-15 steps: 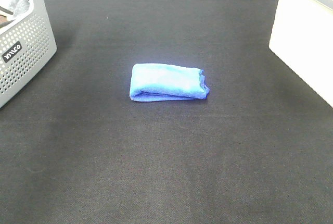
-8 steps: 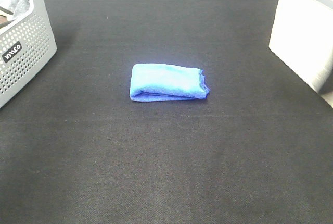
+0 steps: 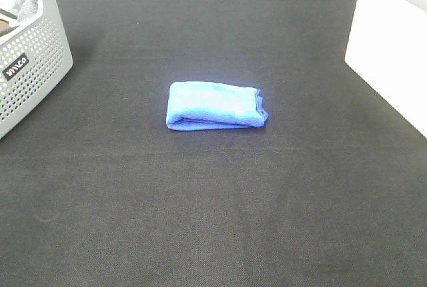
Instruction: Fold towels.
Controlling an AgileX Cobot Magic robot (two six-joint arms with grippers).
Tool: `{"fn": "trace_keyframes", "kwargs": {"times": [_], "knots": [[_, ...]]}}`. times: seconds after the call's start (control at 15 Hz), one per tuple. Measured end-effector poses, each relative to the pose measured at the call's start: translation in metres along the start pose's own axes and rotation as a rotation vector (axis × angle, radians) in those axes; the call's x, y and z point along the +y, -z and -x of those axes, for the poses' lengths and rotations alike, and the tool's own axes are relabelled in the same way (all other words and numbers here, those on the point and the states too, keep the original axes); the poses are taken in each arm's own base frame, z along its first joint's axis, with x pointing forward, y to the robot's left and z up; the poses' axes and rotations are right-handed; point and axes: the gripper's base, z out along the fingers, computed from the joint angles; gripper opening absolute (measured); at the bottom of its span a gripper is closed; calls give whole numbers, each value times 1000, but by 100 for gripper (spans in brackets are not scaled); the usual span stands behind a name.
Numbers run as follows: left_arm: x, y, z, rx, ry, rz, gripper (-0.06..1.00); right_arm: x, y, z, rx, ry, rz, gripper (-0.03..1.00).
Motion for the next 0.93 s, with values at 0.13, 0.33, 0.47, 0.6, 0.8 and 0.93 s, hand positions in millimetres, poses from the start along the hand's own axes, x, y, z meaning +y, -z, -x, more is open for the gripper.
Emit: {"fn": "trace_keyframes", "kwargs": {"times": [0.13,0.33,0.47,0.6,0.8,0.93], "knots": [[-3,1,-3,-43,-52,-26,78,2,11,-13,-129,36,-12,85],[-6,-4,0,-97,-75,-61,78,4,22,-24,-253,49,-26,85],[-5,-8,-1,-108,-72,-58,78,4,24,-26,-268,51,-28,85],[-5,-8,0,-116,-71,-58,78,4,23,-26,-271,52,-30,85],[-5,-8,0,-116,-71,-58,78,4,23,-25,-274,52,-31,85],[-5,-8,0,-117,-72,-58,78,4,24,-25,-275,52,-31,85]]}}
